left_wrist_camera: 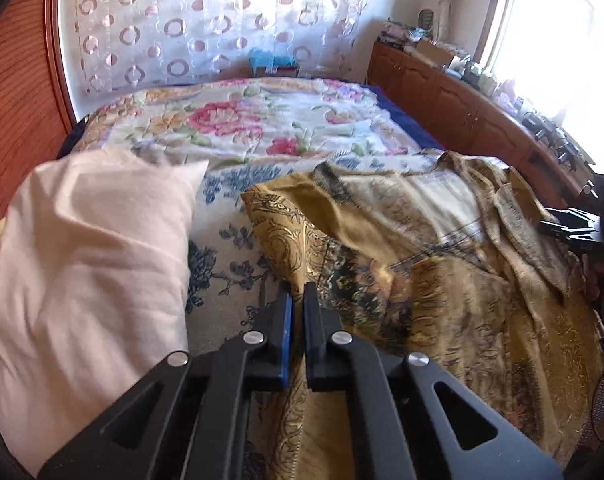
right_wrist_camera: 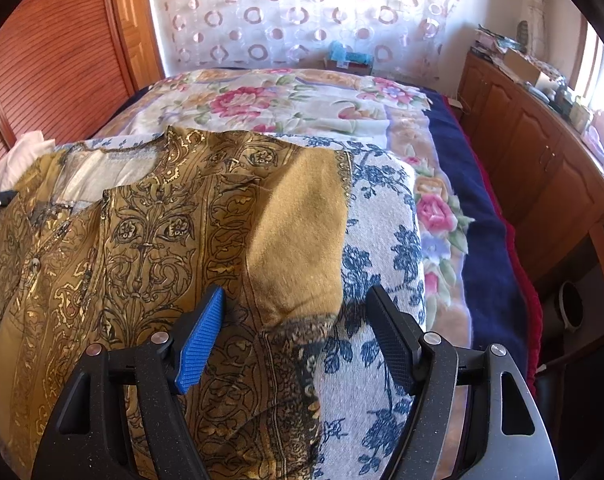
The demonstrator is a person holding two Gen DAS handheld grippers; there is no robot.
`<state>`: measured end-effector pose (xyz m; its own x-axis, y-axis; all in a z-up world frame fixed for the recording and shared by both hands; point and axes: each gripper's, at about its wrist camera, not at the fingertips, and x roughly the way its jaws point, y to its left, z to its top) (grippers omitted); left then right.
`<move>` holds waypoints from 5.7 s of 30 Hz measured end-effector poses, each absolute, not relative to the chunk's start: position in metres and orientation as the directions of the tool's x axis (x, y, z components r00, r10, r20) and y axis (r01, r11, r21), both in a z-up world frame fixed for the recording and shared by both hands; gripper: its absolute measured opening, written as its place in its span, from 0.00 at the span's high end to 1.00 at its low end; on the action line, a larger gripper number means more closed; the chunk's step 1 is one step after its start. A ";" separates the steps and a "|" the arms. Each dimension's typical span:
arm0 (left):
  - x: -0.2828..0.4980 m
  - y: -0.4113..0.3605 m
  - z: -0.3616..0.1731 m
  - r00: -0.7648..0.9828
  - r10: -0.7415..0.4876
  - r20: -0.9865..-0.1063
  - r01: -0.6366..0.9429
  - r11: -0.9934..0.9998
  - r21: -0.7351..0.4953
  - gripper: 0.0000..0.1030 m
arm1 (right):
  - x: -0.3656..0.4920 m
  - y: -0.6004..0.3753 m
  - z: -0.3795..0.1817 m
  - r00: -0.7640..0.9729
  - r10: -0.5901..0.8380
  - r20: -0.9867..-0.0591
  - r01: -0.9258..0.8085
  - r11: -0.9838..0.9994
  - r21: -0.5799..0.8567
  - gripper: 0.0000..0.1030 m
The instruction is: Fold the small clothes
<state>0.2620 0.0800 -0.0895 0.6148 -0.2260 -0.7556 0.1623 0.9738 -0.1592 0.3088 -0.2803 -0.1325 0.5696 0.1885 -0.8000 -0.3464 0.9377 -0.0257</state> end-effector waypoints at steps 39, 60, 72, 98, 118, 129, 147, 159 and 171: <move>0.088 0.132 0.237 0.987 -0.106 -0.117 0.105 0.994 -0.021 1.00 | 0.115 -0.248 0.232 0.917 0.324 -0.234 -0.374 0.903 -0.214 0.98; 0.107 0.137 0.100 0.958 -0.109 -0.264 0.115 0.993 0.007 1.00 | 0.188 -0.233 0.095 0.867 0.333 -0.370 -0.406 0.904 -0.137 0.98; -0.021 0.103 -0.018 0.891 -0.173 -0.420 0.164 0.985 -0.057 1.00 | 0.079 -0.285 -0.056 0.726 0.435 -0.532 -0.492 0.870 0.040 0.98; -0.035 0.115 -0.035 0.833 -0.223 -0.507 0.192 0.975 -0.113 0.72 | 0.044 -0.298 -0.067 0.715 0.398 -0.575 -0.468 0.883 0.029 0.48; 0.017 0.100 -0.047 0.766 -0.236 -0.598 0.205 0.971 -0.122 0.71 | 0.078 -0.268 -0.073 0.529 0.463 -0.711 -0.554 0.823 0.124 0.99; 0.040 0.120 -0.043 0.788 -0.163 -0.594 0.147 0.986 -0.075 0.71 | 0.029 -0.296 -0.107 0.497 0.381 -0.779 -0.528 0.846 0.077 0.98; 0.122 0.136 -0.105 0.606 -0.138 -0.784 0.149 0.987 -0.058 0.70 | 0.167 -0.260 -0.089 0.606 0.333 -0.723 -0.500 0.866 -0.019 0.23; 0.114 0.130 -0.112 0.649 -0.096 -0.755 0.183 0.983 0.032 0.68 | 0.231 -0.273 -0.132 0.534 0.283 -0.797 -0.446 0.895 0.019 0.23; 0.113 0.135 -0.105 0.644 -0.049 -0.764 0.163 0.984 0.075 0.68 | 0.216 -0.265 -0.147 0.554 0.273 -0.787 -0.467 0.884 -0.022 0.21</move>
